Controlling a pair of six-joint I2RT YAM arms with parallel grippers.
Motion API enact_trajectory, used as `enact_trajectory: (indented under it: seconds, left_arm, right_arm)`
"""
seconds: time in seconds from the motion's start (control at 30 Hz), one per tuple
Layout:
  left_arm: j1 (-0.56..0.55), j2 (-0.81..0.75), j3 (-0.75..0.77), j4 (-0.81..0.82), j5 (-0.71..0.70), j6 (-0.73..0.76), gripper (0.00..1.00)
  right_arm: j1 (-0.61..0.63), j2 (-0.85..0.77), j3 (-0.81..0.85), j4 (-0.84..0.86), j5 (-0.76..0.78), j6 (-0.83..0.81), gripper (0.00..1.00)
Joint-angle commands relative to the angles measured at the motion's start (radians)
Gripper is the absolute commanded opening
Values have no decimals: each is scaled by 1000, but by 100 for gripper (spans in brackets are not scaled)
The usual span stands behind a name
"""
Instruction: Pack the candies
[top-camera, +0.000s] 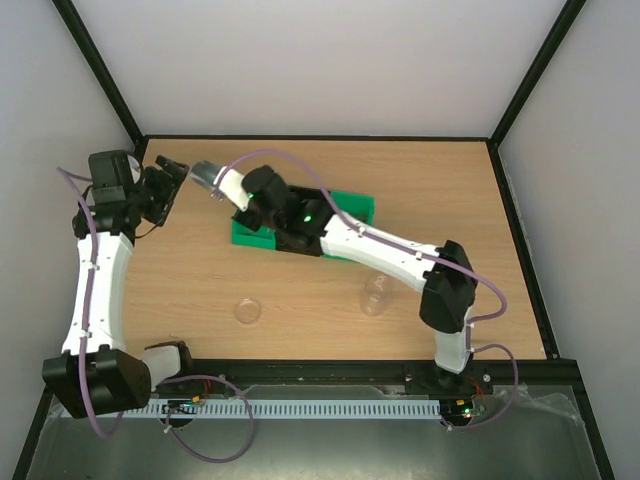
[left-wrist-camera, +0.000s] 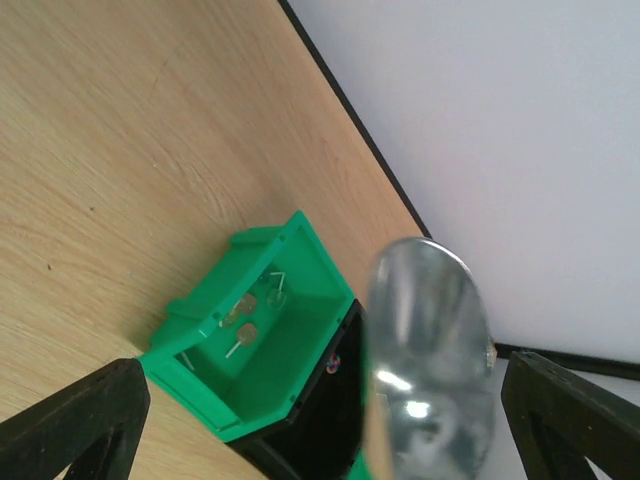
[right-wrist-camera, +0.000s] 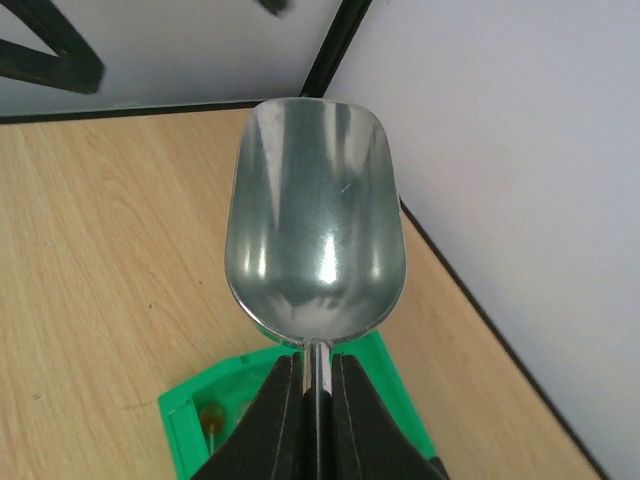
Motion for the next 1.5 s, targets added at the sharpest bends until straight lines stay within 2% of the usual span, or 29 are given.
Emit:
enact_trajectory:
  seconds: [0.0,0.27,0.4,0.5,0.57,0.67,0.77,0.9,1.07,1.37,1.47]
  left_arm:
    - [32,10,39,7,76,188,99]
    - [75,77,128,-45,107,489,99]
    - [75,100,130,-7,257,594,99]
    - [71,88,117,35,465,751,99]
    - [54,78,123,37,533,822,99]
    - [-10,66,139,-16,552,943,99]
    - [-66,79,152,-104,563,1022,95]
    - [-121,115,136,-195,546,1069,90]
    - [-165,169,125,-241,554,1058,86]
    - [-184,261,103,-254,659,989,68]
    - [-184,273,78,-237,724,967,56]
  right_arm:
    - [-69,-133,-49,-85,-213,129,1]
    - [-221,-295,-180,-111,-493,239,1]
    - [-283,-361,-247,-107,-604,276,1]
    - [-301,-406,-300,-101,-642,262,1]
    - [-301,-440,-346,-94,-651,237,1]
    - [-302,-466,-390,-120,-685,190,1]
    - [-301,-483,-416,-143,-710,137,1]
    - [-302,-492,-422,-166,-715,92,1]
    - [-301,-491,-414,-184,-727,60,1]
    - [-298,-495,-404,-195,-742,33,1]
    - [-296,-496,-401,-203,-745,17,1]
